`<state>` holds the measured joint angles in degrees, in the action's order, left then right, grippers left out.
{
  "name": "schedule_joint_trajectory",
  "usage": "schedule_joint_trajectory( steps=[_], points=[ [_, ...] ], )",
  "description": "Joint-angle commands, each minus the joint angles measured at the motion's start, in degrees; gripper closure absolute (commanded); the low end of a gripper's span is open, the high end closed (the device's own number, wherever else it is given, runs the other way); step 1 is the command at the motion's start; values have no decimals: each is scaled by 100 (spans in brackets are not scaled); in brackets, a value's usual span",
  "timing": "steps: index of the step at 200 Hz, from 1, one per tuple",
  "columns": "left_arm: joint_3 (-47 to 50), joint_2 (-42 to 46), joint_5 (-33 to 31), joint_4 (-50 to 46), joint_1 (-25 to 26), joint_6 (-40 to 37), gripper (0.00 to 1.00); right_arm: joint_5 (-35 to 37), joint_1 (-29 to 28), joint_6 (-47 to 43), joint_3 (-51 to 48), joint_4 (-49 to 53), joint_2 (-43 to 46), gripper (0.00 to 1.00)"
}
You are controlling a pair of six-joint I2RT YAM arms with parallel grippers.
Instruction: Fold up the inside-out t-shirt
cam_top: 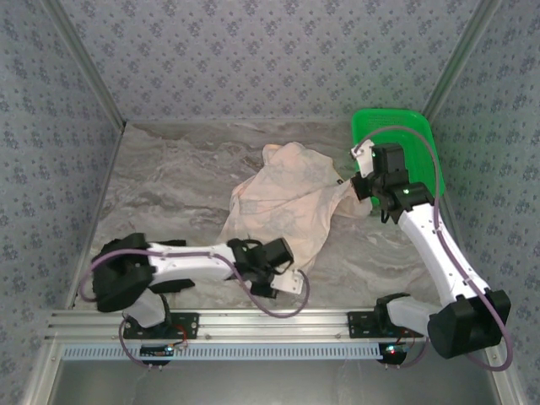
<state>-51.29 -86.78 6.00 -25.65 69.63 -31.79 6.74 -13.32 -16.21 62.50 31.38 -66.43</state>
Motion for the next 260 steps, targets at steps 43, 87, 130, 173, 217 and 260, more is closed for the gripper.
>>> schedule_joint_trajectory(
  steps=[43,87,130,173,217,260],
  points=[
    [-977,2716,1076,-1281,-2969,-8,100,-528,-345,-593,397,-567,359,100],
    [-2680,1587,1652,-1472,-5280,-457,100,-685,-9,-338,2132,-926,-1375,100],
    [-4856,209,1407,-1090,-6159,-259,100,-1005,271,-12,4481,-645,-2986,100],
    [-6784,-178,1208,-1726,-6237,-372,100,-1586,248,-555,5430,-138,-2840,100],
    [-5821,1277,1846,-1992,-6193,-546,100,-1457,-310,-1236,3980,-63,-1010,100],
    [-5273,2490,2272,-2291,-6197,-334,100,-929,-855,-1003,3406,41,476,100]
  ],
)
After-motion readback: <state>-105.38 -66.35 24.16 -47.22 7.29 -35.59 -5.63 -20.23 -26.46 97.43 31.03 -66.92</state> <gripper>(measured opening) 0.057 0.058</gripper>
